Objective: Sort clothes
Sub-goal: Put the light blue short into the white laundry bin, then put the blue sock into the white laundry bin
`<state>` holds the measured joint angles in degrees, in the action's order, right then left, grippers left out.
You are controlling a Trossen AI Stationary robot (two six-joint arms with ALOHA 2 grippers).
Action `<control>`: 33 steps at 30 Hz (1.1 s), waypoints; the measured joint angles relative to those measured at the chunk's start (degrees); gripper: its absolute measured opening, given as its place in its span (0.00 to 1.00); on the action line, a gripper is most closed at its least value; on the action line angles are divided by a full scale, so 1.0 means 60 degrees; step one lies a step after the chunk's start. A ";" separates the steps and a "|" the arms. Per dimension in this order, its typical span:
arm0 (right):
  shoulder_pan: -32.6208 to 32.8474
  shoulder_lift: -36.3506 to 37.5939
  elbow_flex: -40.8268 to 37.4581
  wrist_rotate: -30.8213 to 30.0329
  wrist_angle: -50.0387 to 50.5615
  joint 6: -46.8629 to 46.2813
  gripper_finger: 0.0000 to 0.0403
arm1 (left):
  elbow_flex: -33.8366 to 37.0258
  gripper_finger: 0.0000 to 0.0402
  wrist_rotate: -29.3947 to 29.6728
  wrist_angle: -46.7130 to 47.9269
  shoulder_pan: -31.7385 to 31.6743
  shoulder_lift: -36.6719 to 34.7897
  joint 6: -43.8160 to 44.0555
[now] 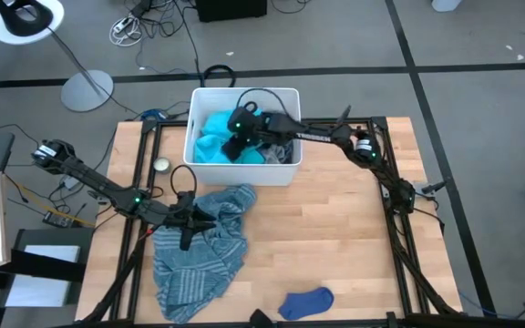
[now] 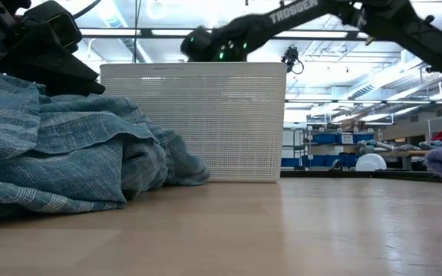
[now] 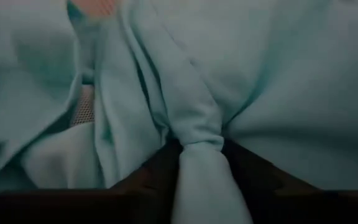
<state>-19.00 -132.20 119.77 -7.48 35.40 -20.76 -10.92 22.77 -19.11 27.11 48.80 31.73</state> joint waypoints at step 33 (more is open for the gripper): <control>0.7648 0.4903 -0.1537 -0.3234 0.6230 -0.2891 0.41 | 0.0000 0.29 -0.0004 -0.0142 0.0000 0.0000 0.0007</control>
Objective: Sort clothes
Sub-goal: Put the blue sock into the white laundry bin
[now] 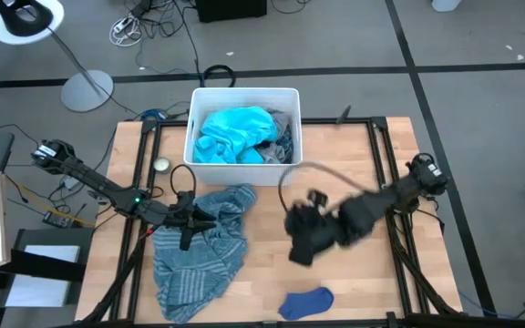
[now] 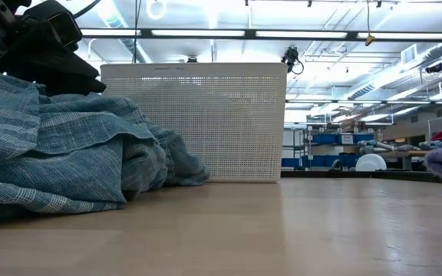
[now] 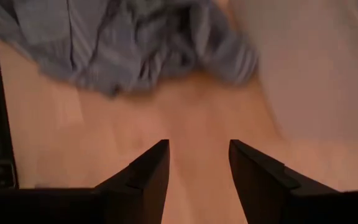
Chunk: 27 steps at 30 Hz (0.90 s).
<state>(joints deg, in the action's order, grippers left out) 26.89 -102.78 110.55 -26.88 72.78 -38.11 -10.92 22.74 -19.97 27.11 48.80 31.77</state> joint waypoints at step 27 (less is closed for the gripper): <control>0.2424 -0.0022 -0.8030 0.2088 -0.9089 -0.1136 0.41 | 0.0000 0.29 -0.0087 0.0320 0.0000 0.0000 0.0556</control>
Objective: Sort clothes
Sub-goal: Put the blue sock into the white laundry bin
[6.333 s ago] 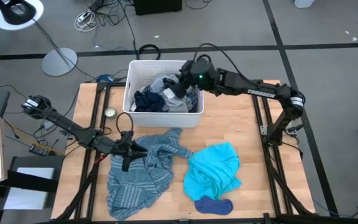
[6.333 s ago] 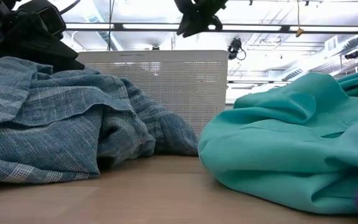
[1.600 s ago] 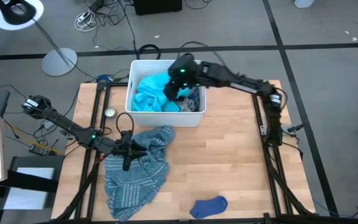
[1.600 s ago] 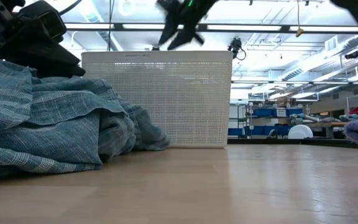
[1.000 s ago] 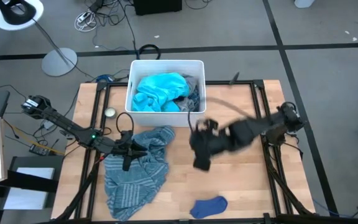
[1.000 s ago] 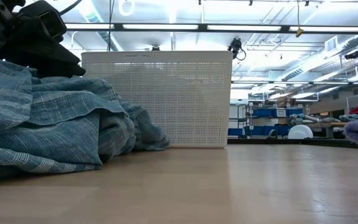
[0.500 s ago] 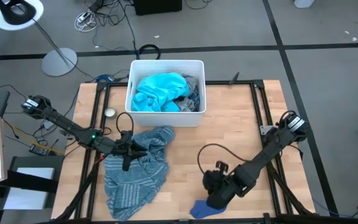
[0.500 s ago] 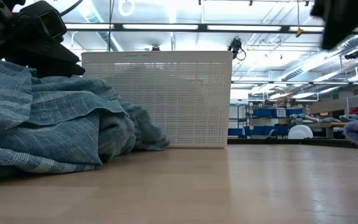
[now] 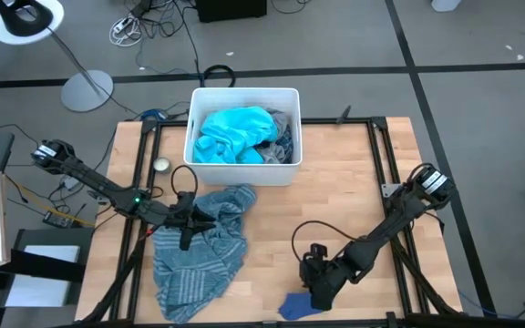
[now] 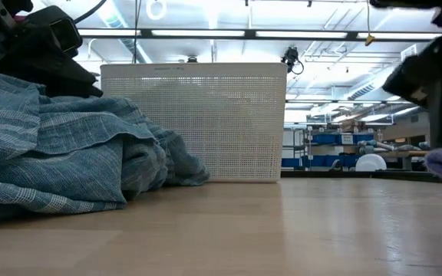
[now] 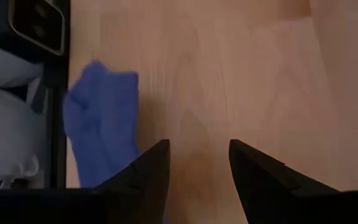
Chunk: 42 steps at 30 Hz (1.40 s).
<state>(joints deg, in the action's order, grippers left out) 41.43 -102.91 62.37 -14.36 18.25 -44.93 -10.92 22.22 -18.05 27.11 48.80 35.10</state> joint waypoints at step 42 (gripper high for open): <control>-0.3238 0.1948 0.5051 -0.3682 0.5041 0.4000 0.01 | 0.0000 0.29 0.0044 -0.0069 0.0003 -0.0004 -0.0020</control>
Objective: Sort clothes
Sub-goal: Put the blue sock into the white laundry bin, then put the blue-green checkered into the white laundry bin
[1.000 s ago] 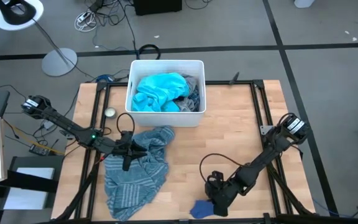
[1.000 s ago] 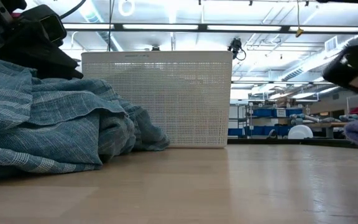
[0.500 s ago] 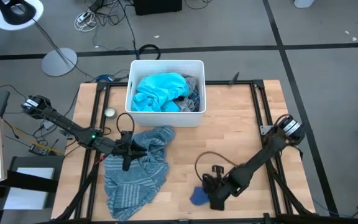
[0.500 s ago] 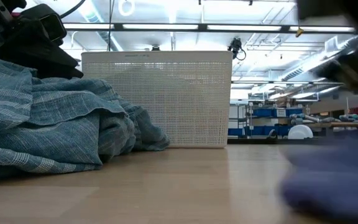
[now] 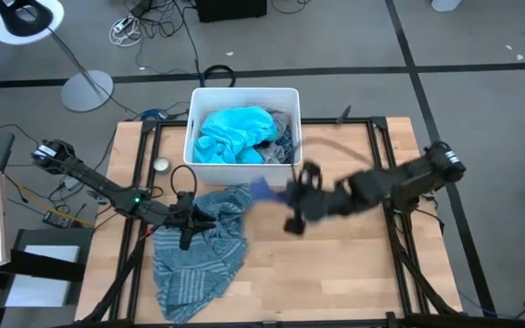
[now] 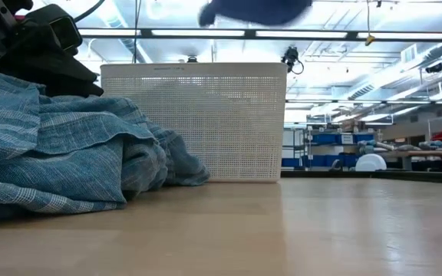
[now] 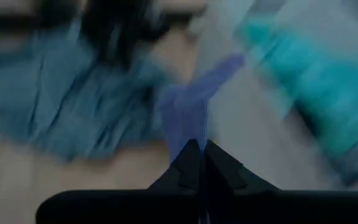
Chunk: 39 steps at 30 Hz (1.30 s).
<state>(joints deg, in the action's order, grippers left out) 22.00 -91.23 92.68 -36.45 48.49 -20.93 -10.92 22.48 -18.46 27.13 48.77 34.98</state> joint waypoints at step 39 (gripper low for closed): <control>-0.5665 0.0884 0.0398 0.3367 0.0621 0.1268 0.42 | -0.0921 0.29 -0.0097 0.1057 -0.0003 -0.0011 -0.0916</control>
<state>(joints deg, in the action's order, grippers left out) -11.99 -85.92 95.07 -16.25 52.22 -13.32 -16.45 21.90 -12.12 27.11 48.71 29.49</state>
